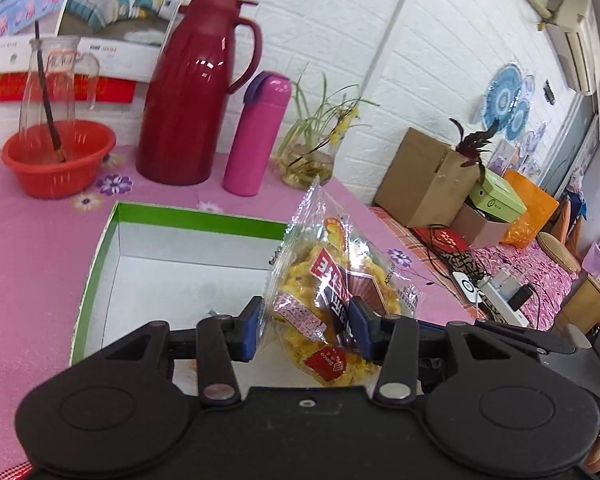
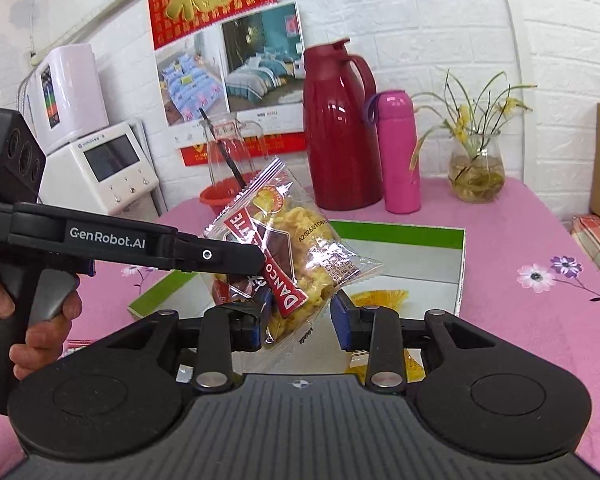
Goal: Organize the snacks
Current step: 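Lower the cracker bag into the green box and open both tools, then grasp the red-and-white printed snack bag with both tools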
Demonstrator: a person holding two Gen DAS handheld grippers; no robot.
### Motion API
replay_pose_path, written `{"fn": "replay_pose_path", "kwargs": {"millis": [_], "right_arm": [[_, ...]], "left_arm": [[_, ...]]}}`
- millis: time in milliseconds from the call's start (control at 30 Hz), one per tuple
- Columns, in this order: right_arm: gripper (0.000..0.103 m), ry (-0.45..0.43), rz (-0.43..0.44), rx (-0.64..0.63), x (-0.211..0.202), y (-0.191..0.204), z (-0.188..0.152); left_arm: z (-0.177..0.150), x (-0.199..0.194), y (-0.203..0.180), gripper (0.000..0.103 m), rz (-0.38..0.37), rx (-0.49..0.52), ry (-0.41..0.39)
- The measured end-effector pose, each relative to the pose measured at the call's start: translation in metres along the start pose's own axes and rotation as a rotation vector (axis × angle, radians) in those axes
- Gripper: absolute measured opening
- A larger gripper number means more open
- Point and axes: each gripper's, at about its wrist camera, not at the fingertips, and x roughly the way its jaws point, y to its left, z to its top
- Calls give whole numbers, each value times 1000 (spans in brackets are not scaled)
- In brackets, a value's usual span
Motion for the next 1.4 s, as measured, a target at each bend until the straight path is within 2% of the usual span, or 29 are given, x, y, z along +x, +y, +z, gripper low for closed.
{"fn": "replay_pose_path", "kwargs": {"millis": [133,200,233,267,333,367,433,500,667,867,1000,1200,1400], "right_arm": [[58,25,-5,-16,18,-2,-1],[61,38,-37,-46,27,-1,-4],[66,46,-59,-68,33,-2,-6],[68,57,-78,-84,36,-3,-8],[71,73,-97,-95,38,-6,-10],[72,71,-86,-93,36,-7,-11],[83,66,-78,-88,31,-7,-10],[87,51,-80,-89,23,-5,-8],[103,-24,-47,-101,-11,10,0],[103,-93,-10,-146,-63,31,-12],[103,-93,15,-96,-94,34,-31],[103,-32,43,-20,-124,35,-69],[103,88,48,-36,-135,45,-113]], "left_arm": [[-3,17,17,22,33,-24,44],[-6,24,23,57,77,-36,67],[-7,25,27,98,97,-38,70],[-9,25,29,103,125,-43,60],[-10,20,32,103,175,-41,17],[-10,18,33,103,180,-37,11],[-8,13,34,103,176,-50,16],[-8,5,31,103,179,-55,9],[-13,-28,9,103,185,-18,-24],[-38,-79,-19,103,174,0,-56],[-69,-106,-37,103,173,25,-54],[-123,-125,-54,103,75,-6,-1],[-164,-118,-69,103,10,-55,75]]}}
